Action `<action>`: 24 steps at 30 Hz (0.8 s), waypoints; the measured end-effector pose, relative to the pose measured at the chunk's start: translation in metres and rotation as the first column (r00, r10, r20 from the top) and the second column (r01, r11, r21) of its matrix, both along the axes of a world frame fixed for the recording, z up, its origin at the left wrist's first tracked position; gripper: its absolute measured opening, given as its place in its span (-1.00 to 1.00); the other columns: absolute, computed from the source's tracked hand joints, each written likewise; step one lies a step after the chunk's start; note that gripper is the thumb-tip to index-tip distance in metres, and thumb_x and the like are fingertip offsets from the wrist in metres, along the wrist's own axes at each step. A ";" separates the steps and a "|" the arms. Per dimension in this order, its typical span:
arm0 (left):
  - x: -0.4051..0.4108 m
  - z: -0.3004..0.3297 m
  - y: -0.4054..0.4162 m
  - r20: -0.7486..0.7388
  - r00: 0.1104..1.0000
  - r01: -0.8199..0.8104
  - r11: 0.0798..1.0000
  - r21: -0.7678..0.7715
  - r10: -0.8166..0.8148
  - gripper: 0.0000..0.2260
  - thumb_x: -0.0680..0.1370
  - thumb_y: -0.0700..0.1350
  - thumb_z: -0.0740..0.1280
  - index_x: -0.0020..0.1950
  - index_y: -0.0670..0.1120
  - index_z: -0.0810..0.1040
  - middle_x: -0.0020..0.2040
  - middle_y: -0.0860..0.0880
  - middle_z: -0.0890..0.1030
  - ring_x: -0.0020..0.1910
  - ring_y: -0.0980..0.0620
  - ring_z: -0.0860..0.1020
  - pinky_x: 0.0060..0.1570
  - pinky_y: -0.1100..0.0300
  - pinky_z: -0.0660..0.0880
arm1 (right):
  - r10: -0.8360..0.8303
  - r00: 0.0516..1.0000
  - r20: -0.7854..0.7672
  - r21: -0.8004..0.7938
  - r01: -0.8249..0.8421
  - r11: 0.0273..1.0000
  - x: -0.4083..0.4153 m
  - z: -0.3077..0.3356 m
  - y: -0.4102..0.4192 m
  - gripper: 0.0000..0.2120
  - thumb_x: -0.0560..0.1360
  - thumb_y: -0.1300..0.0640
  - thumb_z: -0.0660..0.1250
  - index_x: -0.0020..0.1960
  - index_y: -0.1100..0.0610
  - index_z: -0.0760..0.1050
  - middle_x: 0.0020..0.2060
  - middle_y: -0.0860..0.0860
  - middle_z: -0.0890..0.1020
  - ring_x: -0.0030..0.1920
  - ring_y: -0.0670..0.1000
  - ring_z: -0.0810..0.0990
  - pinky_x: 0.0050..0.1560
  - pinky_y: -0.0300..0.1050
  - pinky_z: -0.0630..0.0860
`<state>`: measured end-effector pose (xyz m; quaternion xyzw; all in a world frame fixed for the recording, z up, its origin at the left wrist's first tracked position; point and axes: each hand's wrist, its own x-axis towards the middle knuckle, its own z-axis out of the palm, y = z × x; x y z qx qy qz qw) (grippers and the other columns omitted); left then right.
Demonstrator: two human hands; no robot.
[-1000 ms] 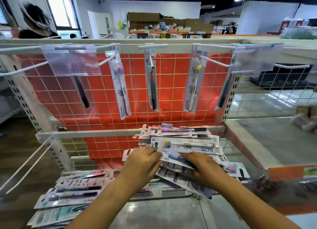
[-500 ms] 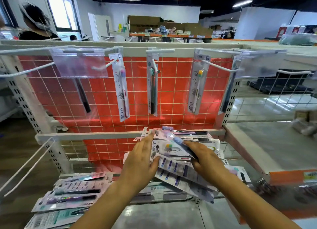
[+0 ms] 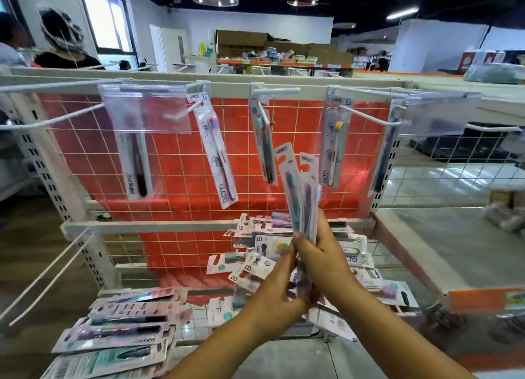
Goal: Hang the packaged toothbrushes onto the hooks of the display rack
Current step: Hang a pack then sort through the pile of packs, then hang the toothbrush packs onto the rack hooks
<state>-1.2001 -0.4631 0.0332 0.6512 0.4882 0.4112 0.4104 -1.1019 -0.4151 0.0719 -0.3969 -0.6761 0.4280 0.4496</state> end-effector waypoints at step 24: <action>-0.035 -0.003 -0.013 0.442 0.891 -0.014 0.979 -0.206 0.106 -0.64 0.48 -0.41 0.29 0.20 -0.08 0.44 0.05 -0.07 0.67 0.08 -0.03 0.61 0.00 0.17 0.55 | 0.056 0.866 -0.496 -0.400 -0.286 0.871 0.004 -0.024 0.005 -0.48 0.35 0.56 0.27 0.12 0.05 0.49 0.00 0.01 0.67 0.00 -0.01 0.65 -0.11 -0.19 0.58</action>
